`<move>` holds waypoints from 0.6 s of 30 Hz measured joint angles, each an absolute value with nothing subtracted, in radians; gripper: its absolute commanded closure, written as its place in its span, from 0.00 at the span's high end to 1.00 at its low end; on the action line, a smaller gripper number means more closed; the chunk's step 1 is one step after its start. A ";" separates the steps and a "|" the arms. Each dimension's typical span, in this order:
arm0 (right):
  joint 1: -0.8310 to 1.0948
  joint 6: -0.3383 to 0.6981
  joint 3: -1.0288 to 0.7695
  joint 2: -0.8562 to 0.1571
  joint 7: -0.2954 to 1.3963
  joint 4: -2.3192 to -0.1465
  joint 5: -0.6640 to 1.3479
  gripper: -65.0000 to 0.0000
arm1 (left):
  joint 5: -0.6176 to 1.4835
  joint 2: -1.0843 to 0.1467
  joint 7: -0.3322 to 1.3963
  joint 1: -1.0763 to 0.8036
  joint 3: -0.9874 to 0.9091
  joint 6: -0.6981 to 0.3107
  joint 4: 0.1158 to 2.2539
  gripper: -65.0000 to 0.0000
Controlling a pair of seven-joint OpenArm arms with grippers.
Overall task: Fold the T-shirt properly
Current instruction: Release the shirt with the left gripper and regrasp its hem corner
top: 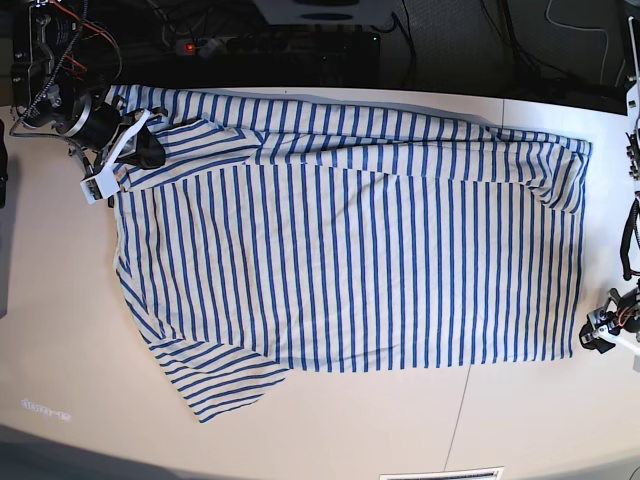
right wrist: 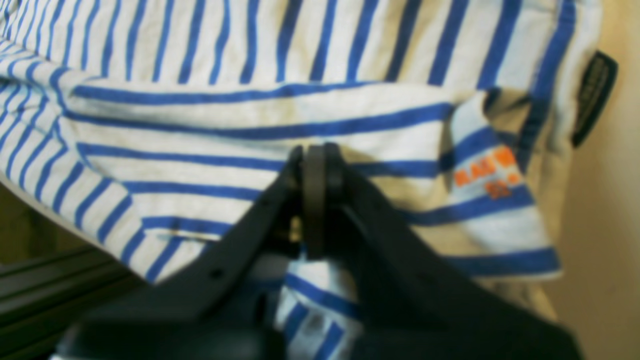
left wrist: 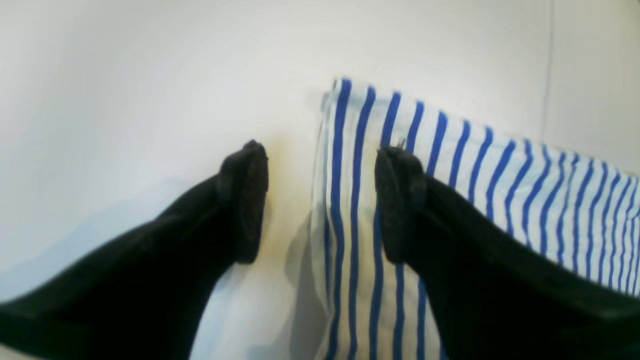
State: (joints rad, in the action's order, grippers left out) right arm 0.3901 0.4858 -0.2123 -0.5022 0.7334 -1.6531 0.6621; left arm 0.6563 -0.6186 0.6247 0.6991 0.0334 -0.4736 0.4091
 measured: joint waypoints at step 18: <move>0.390 0.486 -0.212 -0.502 0.736 -1.653 0.662 0.00 | 0.673 -0.529 0.614 0.707 0.031 -0.468 0.310 0.57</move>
